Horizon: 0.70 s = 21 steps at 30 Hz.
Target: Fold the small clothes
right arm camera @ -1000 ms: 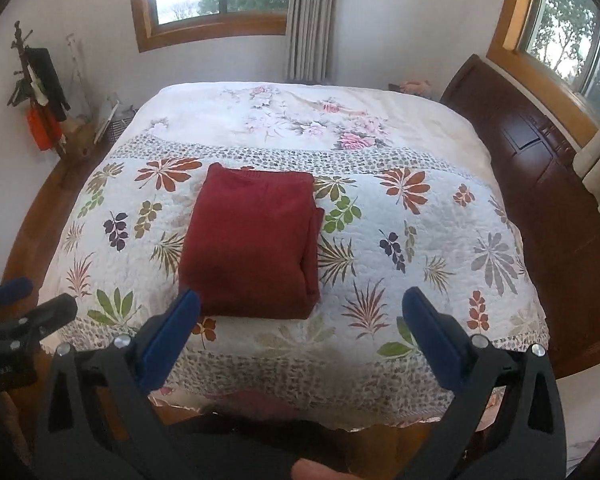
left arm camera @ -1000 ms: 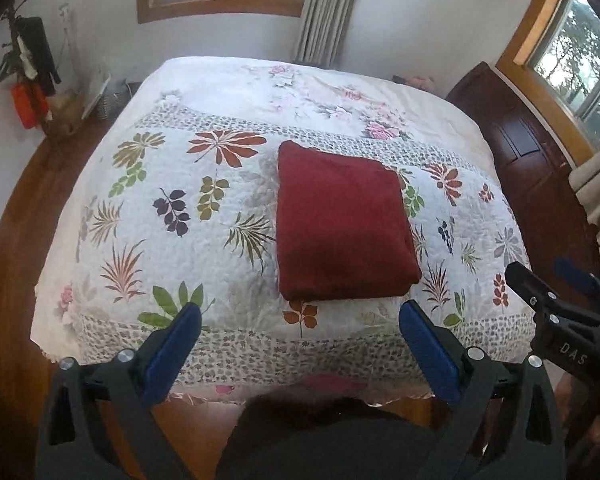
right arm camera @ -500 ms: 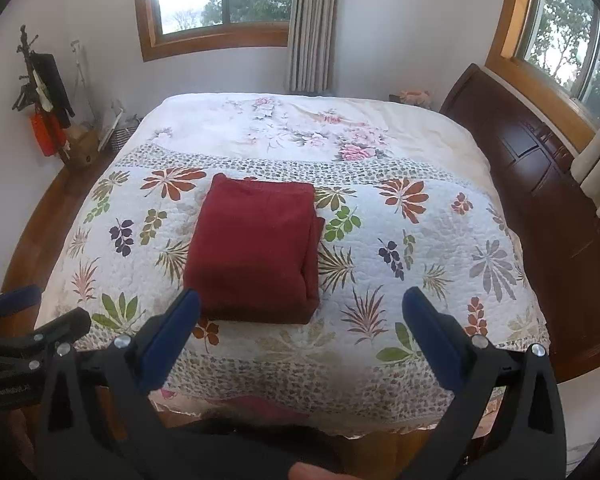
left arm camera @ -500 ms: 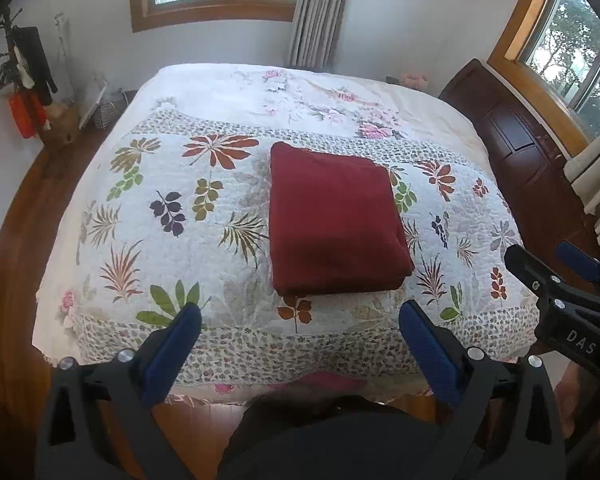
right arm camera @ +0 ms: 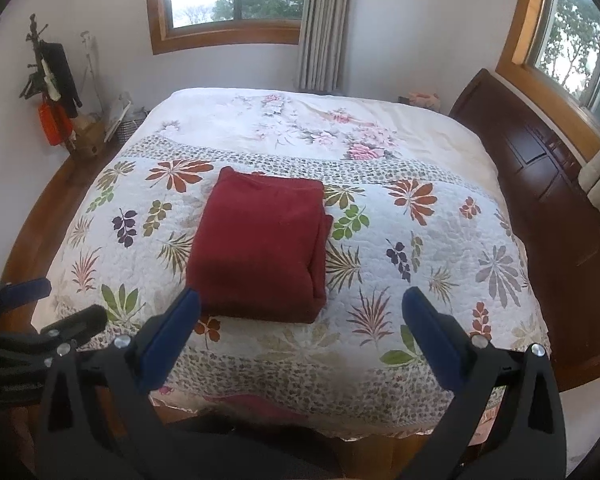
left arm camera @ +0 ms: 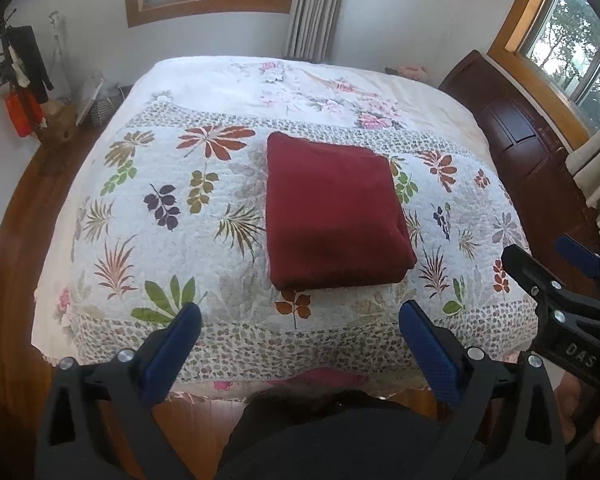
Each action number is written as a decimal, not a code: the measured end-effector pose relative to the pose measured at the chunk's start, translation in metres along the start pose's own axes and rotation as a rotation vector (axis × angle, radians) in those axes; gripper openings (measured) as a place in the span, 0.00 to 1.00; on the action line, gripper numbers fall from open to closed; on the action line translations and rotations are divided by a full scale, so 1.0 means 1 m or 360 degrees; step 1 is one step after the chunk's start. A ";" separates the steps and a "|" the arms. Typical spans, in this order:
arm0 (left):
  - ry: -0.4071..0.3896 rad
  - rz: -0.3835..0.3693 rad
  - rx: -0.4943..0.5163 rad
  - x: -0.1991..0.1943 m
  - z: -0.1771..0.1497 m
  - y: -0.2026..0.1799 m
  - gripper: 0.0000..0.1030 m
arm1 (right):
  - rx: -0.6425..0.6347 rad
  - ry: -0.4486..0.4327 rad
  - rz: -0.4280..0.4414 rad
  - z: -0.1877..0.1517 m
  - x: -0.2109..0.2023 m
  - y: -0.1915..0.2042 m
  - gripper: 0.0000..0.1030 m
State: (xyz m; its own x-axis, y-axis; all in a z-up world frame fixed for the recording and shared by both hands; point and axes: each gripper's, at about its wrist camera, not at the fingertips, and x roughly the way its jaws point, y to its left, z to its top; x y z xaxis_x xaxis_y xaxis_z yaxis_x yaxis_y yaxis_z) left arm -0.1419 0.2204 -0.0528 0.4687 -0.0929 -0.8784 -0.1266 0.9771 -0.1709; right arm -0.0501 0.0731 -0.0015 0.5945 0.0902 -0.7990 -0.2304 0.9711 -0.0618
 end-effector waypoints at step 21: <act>0.0034 -0.0001 0.0001 0.011 0.012 0.007 0.96 | 0.0041 0.0045 -0.0006 0.009 0.014 -0.001 0.97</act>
State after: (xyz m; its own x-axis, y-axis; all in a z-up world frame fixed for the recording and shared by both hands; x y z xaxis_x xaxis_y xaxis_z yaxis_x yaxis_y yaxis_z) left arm -0.1275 0.2289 -0.0583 0.4499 -0.0976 -0.8877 -0.1259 0.9772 -0.1712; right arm -0.0346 0.0750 -0.0075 0.5734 0.0805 -0.8153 -0.2078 0.9769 -0.0497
